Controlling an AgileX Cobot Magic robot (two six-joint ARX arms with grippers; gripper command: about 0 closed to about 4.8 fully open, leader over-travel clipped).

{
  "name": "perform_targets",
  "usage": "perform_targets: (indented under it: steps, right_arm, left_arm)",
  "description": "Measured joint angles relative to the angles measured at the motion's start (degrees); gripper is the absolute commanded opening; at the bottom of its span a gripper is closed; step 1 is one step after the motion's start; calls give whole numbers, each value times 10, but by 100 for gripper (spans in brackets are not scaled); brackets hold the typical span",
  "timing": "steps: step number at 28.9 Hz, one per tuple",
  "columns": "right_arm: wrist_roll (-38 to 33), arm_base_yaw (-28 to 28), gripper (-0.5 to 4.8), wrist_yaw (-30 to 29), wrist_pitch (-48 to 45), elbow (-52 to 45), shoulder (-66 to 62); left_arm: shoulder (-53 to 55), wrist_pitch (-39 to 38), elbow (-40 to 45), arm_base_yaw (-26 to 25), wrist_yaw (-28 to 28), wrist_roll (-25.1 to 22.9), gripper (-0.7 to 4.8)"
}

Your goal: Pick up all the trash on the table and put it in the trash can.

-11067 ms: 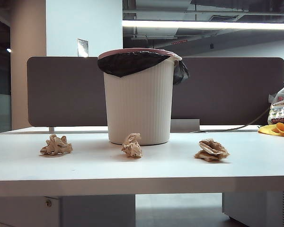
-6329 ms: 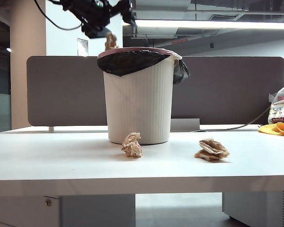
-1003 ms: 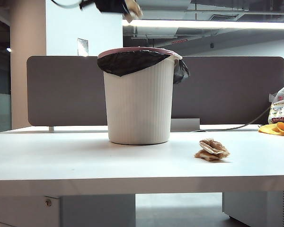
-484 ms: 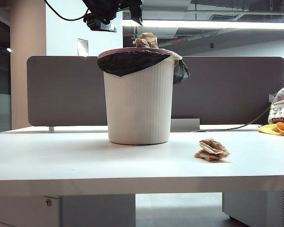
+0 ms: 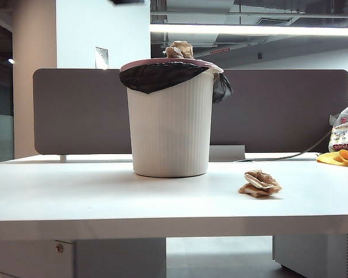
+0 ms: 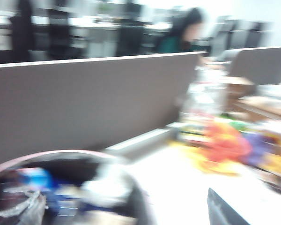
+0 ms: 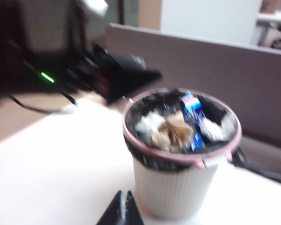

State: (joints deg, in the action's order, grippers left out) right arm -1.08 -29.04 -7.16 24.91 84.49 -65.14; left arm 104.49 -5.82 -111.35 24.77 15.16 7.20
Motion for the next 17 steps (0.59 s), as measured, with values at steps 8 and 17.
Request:
perform_targets:
  steps: [8,17]
  right_arm:
    - [11,0,-4,44,118,-1,43]
    - [10,0,-4,97,249,-18,135]
  left_arm:
    - [-28,-199,-2,65,125,-15,479]
    - [-19,-264,113,172,30,-88,479]
